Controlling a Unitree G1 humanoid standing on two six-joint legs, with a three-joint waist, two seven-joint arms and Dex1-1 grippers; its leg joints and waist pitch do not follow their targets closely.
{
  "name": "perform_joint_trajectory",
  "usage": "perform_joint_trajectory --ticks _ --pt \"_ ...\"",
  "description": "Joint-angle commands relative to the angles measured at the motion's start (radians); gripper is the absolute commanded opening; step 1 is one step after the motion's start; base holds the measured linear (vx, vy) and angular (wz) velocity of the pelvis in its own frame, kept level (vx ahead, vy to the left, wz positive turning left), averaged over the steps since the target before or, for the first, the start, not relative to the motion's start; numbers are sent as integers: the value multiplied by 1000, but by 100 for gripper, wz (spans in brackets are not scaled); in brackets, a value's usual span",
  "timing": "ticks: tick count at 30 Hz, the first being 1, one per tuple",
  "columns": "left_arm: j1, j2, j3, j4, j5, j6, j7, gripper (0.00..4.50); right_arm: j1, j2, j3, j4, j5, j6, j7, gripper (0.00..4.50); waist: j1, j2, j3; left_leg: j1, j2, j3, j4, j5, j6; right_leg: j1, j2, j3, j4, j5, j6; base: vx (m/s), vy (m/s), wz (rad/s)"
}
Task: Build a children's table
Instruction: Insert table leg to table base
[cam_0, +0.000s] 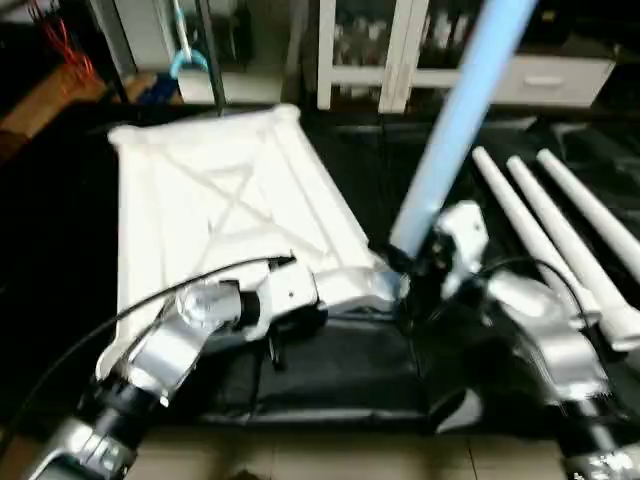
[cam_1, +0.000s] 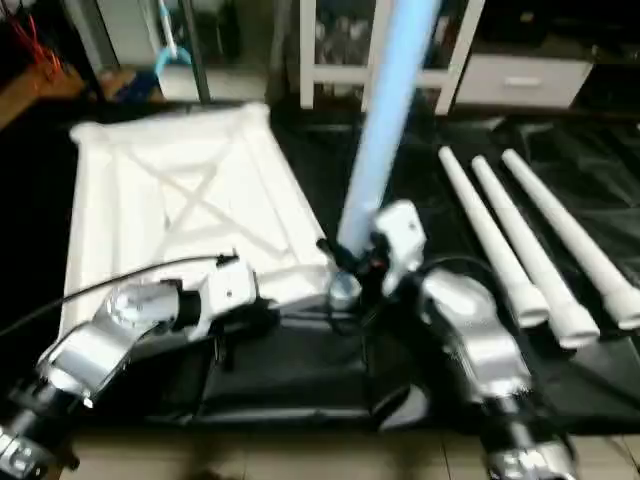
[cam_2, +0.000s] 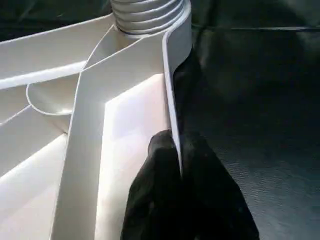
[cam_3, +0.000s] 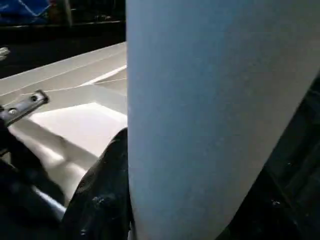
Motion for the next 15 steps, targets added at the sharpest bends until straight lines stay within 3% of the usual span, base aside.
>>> perform_joint_trajectory --ticks 1,3,5,7,8,9,12,14,15 --pt "13 26 12 -61 -47 -60 -84 0 61 -95 -47 148 -65 58 11 185 -14 11 -33 30 93 -28 -90 -148 76 25 -104 57 -83 198 -239 -27 51 1" --pt "16 25 4 -67 -52 -63 -93 0 55 -107 -47 159 -57 56 41 185 -18 6 -36 29 90 -18 -92 -149 65 30 -109 60 -90 176 -245 -23 51 0" --pt "17 26 -1 -68 -54 -63 -100 0 49 -117 -48 172 -53 55 68 185 -16 5 -35 25 84 -10 -87 -105 74 26 -109 63 -92 202 -239 0 0 0" --pt "18 30 -9 -69 -58 -65 -117 0 35 -144 -41 211 -53 36 120 185 -15 -8 -36 21 78 0 -81 -89 93 27 -113 65 -92 209 -238 0 0 0" --pt "19 33 -11 -71 -61 -65 -125 0 31 -155 -37 224 -53 28 137 185 -12 -7 -36 23 78 6 -80 -91 98 23 -113 65 -95 195 -238 0 0 0" --pt "19 36 -12 -70 -60 -71 -131 0 26 -166 -38 241 -44 23 163 185 -13 -13 -35 21 78 7 -81 -87 102 25 -112 65 -96 195 -236 0 0 0" --pt "19 43 -14 -65 -55 -81 -140 0 20 -179 -46 268 -28 7 201 185 -10 -13 -35 20 80 7 -80 -67 119 21 -112 64 -93 206 -231 0 0 0" --pt "17 46 -15 -58 -50 -96 -147 0 18 -195 -50 294 -18 -8 242 185 -12 -23 -34 19 80 8 -80 -62 126 22 -112 63 -92 208 -228 0 0 0" --pt "16 46 -14 -57 -49 -101 -149 0 21 -201 -50 300 -10 -15 270 185 -10 -21 -34 20 79 8 -79 -68 130 22 -114 63 -95 193 -230 0 0 0"
